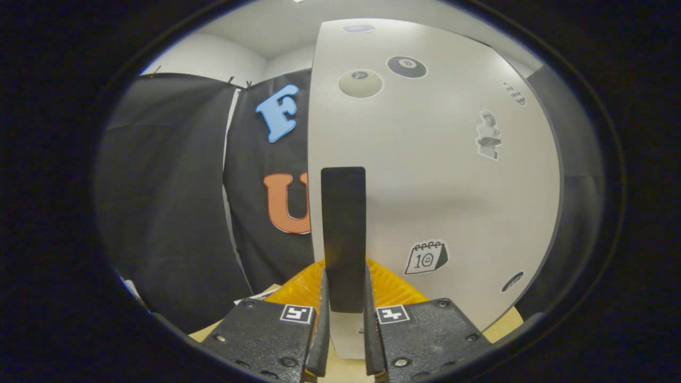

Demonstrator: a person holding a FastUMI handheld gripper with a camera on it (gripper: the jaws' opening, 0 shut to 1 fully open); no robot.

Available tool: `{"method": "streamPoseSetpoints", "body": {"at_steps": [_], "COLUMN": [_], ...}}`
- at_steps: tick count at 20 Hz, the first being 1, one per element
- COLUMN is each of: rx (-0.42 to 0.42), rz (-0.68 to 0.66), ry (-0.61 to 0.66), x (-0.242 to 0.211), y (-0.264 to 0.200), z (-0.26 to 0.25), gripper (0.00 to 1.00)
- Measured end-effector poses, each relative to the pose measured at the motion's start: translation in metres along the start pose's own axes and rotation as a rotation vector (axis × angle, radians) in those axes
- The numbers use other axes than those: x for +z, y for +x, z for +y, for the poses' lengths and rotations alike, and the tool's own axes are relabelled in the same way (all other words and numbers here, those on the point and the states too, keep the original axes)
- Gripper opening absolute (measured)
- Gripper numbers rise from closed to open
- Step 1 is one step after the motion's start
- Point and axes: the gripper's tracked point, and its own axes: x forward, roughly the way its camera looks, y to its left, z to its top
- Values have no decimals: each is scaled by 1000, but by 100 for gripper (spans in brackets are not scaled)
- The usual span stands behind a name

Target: Open the shoe cabinet door, grab the shoes and put them into the shoe cabinet, then close the shoe cabinet door.

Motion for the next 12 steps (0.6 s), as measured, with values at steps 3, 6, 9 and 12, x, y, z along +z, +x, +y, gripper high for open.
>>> {"method": "streamPoseSetpoints", "body": {"at_steps": [3, 6, 9, 12], "rx": [33, 78, 101, 89], "rz": [19, 22, 23, 17], "ry": [7, 15, 31, 21], "x": [-2, -3, -5, -5], "y": [-12, -27, -38, -58], "z": [-2, -3, -7, -9], "gripper": [30, 28, 26, 25]}}
